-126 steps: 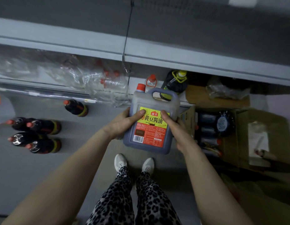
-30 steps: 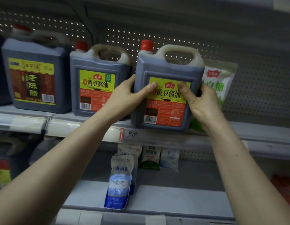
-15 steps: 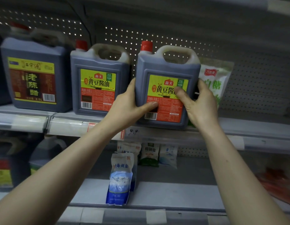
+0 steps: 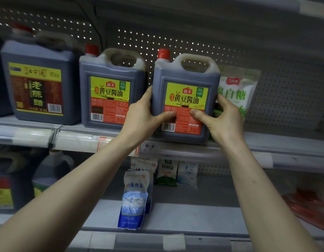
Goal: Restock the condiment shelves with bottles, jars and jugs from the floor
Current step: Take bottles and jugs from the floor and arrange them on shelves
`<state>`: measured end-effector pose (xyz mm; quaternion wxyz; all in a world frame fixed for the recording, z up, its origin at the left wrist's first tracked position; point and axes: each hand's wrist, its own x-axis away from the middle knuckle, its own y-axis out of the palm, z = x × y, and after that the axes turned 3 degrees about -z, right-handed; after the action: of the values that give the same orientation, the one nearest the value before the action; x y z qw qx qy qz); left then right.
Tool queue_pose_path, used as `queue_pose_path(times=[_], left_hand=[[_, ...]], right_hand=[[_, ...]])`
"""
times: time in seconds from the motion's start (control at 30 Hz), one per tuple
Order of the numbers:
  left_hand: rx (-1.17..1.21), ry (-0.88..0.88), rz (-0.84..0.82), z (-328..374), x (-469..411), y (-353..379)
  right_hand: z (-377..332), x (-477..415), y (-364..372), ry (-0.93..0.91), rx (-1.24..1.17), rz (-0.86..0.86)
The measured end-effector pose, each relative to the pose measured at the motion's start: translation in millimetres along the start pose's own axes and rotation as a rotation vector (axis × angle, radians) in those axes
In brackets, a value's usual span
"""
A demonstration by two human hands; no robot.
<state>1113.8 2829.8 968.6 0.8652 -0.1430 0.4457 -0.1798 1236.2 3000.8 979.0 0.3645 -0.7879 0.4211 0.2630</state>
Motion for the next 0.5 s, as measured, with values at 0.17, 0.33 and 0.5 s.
queue_pose_path(times=[0.17,0.33,0.5], left_hand=[[-0.005,0.004,0.007,2.1,-4.2,0.4],[-0.006,0.017,0.021,0.0,-8.5,-0.7],[0.013,0.026,0.039,-0.4,-9.0,1.7]], right_hand=[[-1.8,-4.6,0.8,-0.016,0.006,0.008],[-1.5,-5.9,3.8,-0.026,0.019,0.023],[-3.2,-10.1,7.8,-0.004,0.016,0.008]])
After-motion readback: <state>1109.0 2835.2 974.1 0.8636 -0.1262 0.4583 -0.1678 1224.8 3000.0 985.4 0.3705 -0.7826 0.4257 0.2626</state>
